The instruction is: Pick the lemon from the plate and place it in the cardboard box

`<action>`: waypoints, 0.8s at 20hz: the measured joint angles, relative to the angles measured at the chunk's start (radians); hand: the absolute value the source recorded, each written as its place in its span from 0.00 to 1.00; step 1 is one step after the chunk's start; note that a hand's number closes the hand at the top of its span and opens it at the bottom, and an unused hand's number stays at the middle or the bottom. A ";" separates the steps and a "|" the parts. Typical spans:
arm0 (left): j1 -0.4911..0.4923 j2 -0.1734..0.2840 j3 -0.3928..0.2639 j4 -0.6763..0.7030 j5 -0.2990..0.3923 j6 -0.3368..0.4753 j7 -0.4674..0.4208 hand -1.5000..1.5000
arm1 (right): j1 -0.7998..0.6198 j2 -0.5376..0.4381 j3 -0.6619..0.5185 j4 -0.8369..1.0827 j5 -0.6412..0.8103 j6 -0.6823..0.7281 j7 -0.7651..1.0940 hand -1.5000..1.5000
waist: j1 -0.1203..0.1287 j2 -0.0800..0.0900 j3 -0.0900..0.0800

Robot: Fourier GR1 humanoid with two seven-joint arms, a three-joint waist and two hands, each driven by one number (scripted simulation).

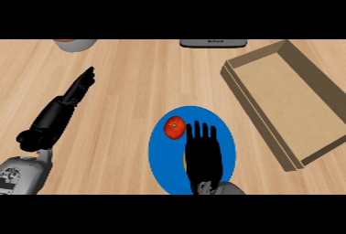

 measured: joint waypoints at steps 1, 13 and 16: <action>-0.005 -0.012 -0.002 -0.001 -0.010 0.000 0.007 0.50 | -0.003 0.004 0.001 0.023 -0.001 -0.019 -0.005 0.00 | 0.000 0.000 0.000; 0.002 -0.047 0.049 0.024 -0.053 -0.054 -0.020 0.50 | -0.044 -0.010 0.024 0.116 0.120 -0.139 -0.183 1.00 | 0.001 0.000 0.000; 0.008 -0.057 0.055 0.019 -0.062 -0.063 -0.024 0.50 | -0.095 0.002 -0.025 0.172 0.121 -0.178 -0.242 1.00 | 0.003 0.000 -0.001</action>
